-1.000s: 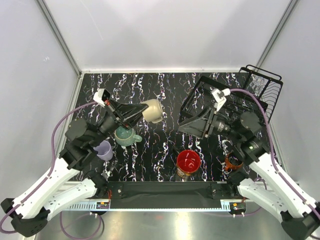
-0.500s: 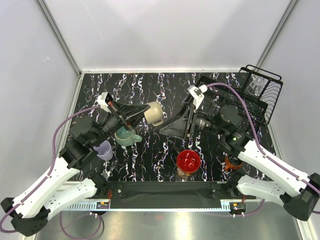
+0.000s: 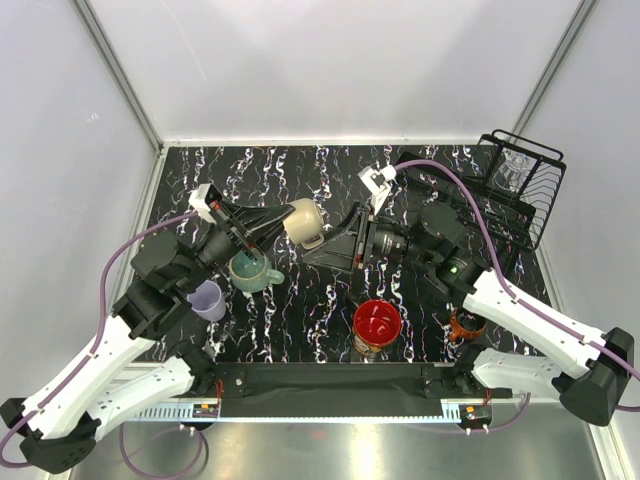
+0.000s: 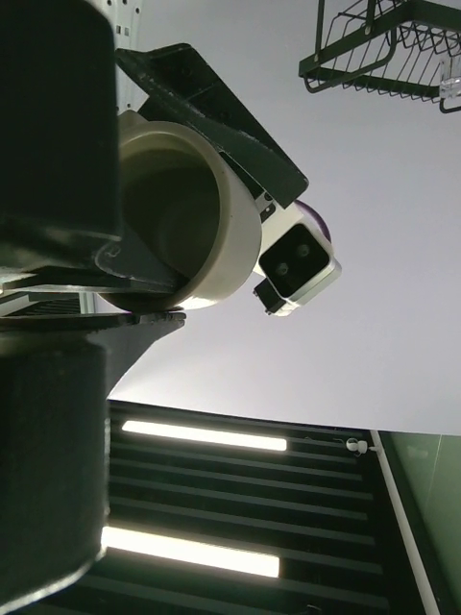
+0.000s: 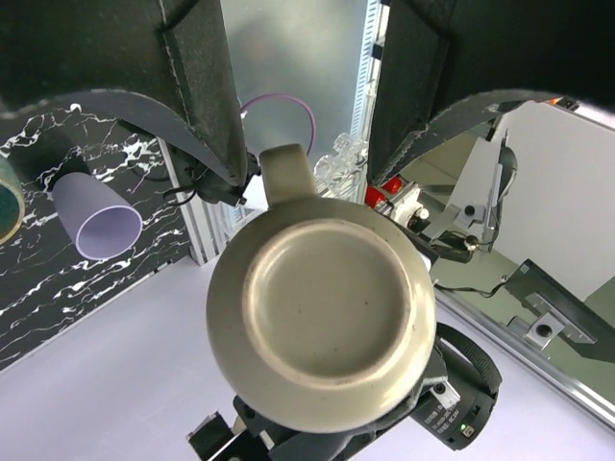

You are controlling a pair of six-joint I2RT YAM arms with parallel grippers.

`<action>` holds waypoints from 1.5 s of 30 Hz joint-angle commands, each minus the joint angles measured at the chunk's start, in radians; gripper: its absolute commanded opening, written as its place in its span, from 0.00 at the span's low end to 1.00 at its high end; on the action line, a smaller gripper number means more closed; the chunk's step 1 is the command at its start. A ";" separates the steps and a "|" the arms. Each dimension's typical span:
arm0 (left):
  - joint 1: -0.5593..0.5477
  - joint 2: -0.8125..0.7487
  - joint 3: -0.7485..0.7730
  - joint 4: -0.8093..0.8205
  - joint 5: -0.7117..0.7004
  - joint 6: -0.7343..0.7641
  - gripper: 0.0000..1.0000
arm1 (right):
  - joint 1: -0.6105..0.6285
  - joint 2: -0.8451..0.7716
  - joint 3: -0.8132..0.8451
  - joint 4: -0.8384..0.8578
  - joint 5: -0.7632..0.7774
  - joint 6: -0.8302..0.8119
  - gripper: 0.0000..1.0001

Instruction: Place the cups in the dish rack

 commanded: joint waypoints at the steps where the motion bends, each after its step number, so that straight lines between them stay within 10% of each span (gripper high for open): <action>1: -0.002 -0.017 0.045 0.064 0.026 -0.014 0.00 | 0.009 -0.006 0.059 0.056 0.031 -0.035 0.60; 15: -0.016 -0.018 0.019 0.058 0.072 -0.032 0.00 | 0.012 0.047 0.120 0.061 -0.002 -0.048 0.31; 22: -0.024 -0.026 0.002 0.044 0.062 -0.006 0.02 | 0.010 0.051 0.125 0.046 -0.011 -0.055 0.00; 23: -0.024 -0.029 -0.002 0.041 0.060 -0.005 0.17 | 0.012 0.039 0.116 0.046 -0.009 -0.053 0.00; 28: -0.024 -0.041 -0.025 0.041 0.051 0.009 0.32 | 0.012 -0.005 0.083 0.046 0.021 -0.050 0.00; 35: -0.022 -0.099 -0.102 -0.034 0.051 0.070 0.97 | 0.012 -0.065 0.099 -0.095 0.104 -0.091 0.00; 45: -0.004 -0.290 -0.335 -0.048 0.123 0.302 0.99 | 0.010 -0.174 0.126 -0.501 0.360 -0.139 0.00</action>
